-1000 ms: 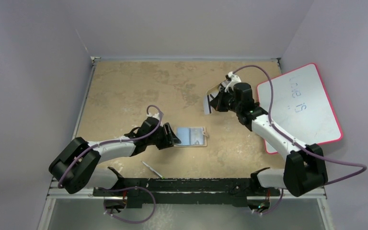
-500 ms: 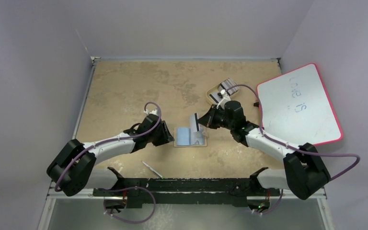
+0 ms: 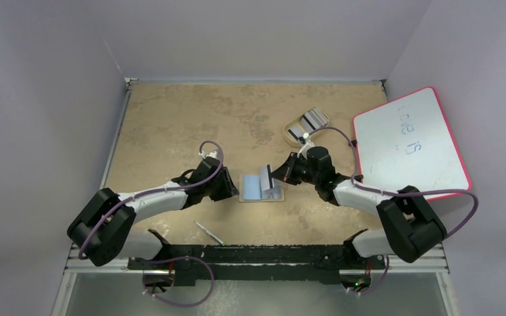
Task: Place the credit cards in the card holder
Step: Insert the credit card into the card holder.
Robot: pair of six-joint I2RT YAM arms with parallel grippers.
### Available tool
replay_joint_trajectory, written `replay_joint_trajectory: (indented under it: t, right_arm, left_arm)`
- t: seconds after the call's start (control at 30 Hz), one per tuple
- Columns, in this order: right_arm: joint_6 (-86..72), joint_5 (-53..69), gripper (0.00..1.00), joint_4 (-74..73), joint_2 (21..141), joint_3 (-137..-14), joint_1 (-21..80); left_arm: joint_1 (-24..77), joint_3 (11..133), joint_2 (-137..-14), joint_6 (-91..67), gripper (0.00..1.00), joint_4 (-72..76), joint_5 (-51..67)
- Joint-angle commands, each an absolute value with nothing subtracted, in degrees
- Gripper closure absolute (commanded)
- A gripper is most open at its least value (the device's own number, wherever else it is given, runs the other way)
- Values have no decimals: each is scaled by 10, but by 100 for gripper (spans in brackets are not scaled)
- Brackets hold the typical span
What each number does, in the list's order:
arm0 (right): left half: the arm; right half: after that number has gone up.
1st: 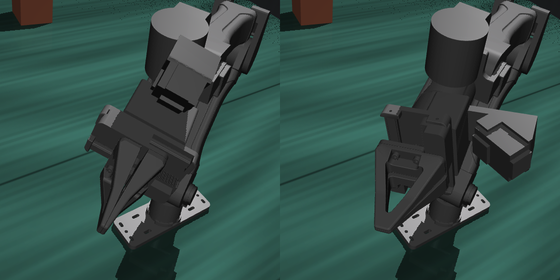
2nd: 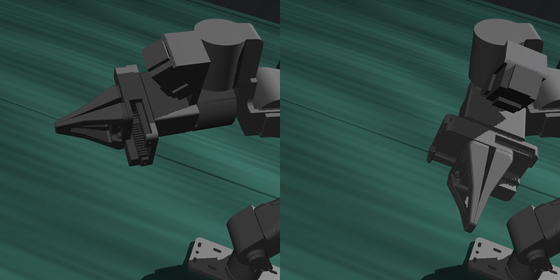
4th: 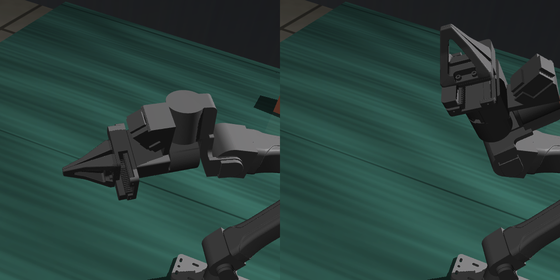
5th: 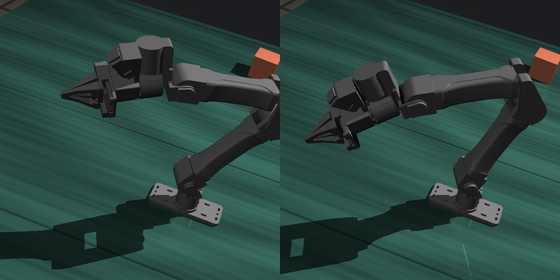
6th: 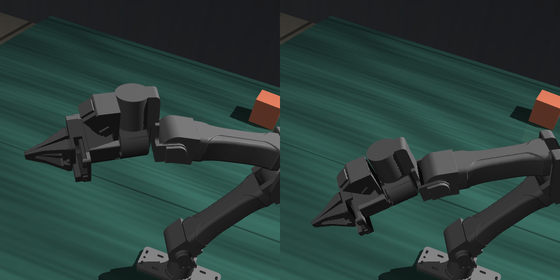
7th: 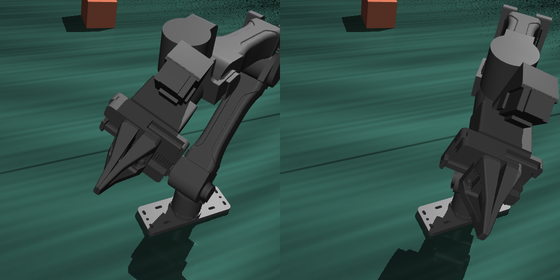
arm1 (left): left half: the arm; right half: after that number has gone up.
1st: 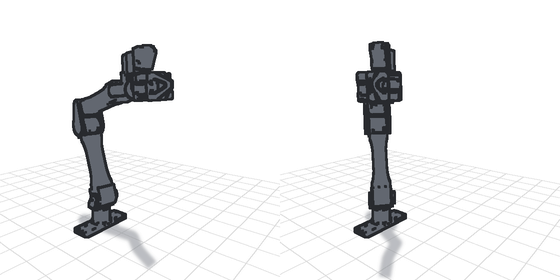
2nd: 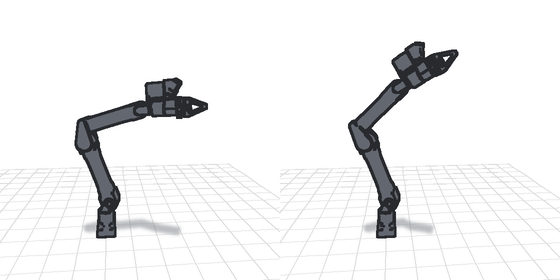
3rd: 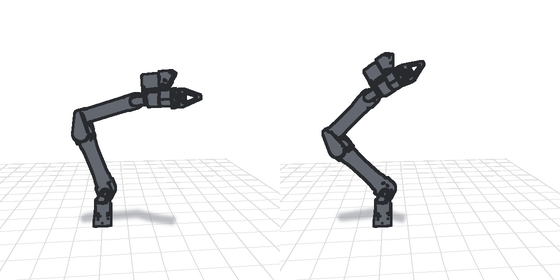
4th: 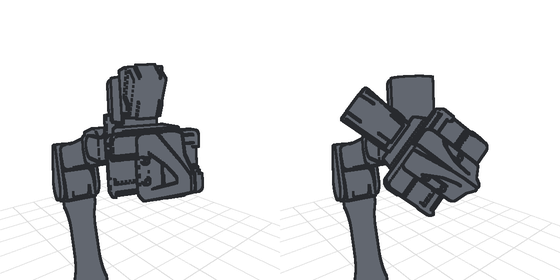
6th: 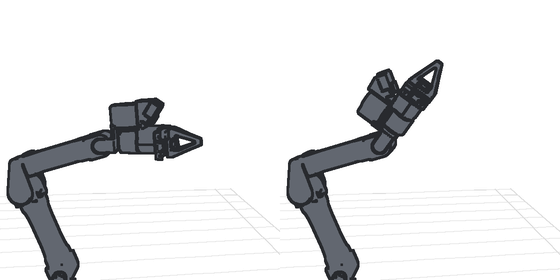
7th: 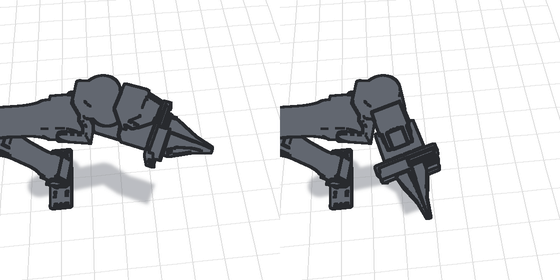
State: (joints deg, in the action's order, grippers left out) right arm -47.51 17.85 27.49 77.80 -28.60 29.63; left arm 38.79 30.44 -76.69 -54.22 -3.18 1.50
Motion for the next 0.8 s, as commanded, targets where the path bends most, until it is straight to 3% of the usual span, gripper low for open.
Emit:
replay_joint_trajectory:
  t: [0.0, 0.77]
  right_arm:
    - [-485, 199, 100, 330, 791, -284, 297]
    - [-491, 183, 100, 350, 844, -252, 298]
  left_arm:
    - [391, 309, -776, -535, 67, 10, 32]
    - [391, 313, -817, -531, 79, 26, 60]
